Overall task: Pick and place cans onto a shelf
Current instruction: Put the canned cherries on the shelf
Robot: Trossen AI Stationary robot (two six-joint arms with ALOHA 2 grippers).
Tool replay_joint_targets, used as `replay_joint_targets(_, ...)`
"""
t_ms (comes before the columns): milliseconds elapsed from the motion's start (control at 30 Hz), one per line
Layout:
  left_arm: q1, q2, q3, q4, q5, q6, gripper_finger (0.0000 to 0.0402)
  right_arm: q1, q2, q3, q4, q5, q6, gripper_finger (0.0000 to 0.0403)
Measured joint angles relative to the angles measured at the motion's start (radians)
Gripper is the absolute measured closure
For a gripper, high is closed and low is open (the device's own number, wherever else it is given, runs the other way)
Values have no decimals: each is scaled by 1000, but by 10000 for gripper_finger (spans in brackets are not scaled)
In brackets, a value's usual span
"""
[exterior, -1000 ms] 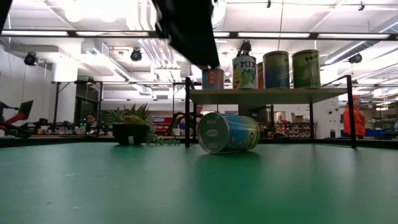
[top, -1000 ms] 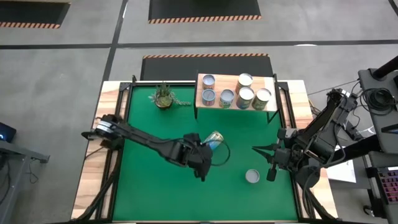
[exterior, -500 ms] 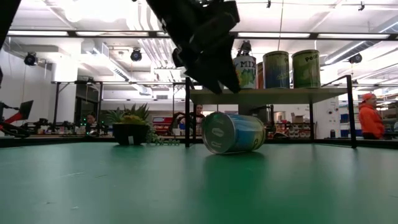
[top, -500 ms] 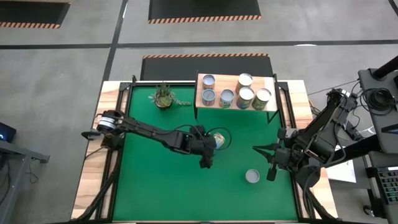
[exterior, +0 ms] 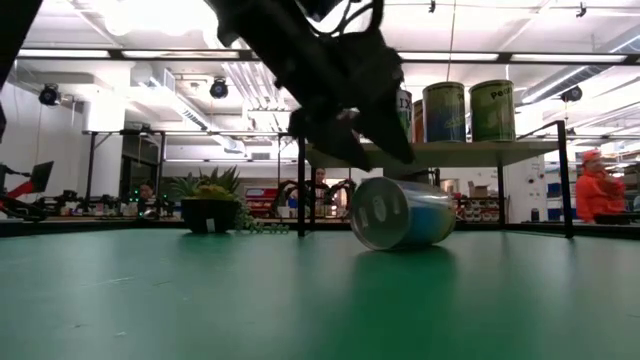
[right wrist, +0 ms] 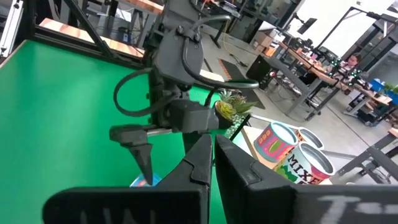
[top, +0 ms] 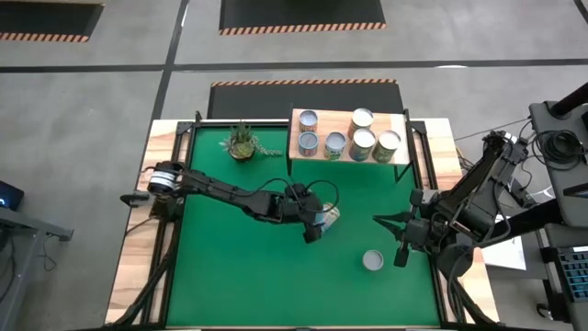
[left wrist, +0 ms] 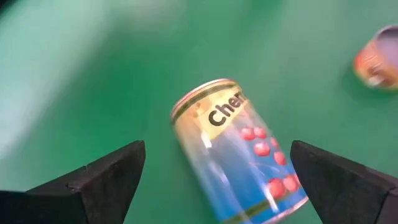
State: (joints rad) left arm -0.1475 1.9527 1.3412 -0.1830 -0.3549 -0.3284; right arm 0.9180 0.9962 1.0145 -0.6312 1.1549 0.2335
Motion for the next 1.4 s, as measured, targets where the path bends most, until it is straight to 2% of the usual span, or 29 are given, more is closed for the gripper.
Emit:
replay_joint_targets(100,-1,31,2,70,35,-11,18,0,0,0,-2,0,-7,394)
replay_joint_targets(500,-2,174,89,36,79,-52,24,0,-7,0,-8,0,-2,394)
replay_joint_targets(633,-2,180,90,28,113,-45,49,0,-8,0,-11,0,-5,394)
replay_joint_targets(867,-5,180,90,24,122,-6,116,0,-8,0,-14,0,-6,394)
replay_joint_targets(1000,-12,177,89,35,122,18,119,0,-8,0,-19,0,-8,394)
replay_joint_targets(1133,-44,143,88,110,122,102,107,0,-8,0,-36,6,-7,394)
replay_joint_targets(1300,-91,51,86,205,107,255,114,0,-8,0,-45,43,1,394)
replay_joint_targets(1400,-122,-15,43,318,106,352,115,0,-8,-1,-44,43,1,394)
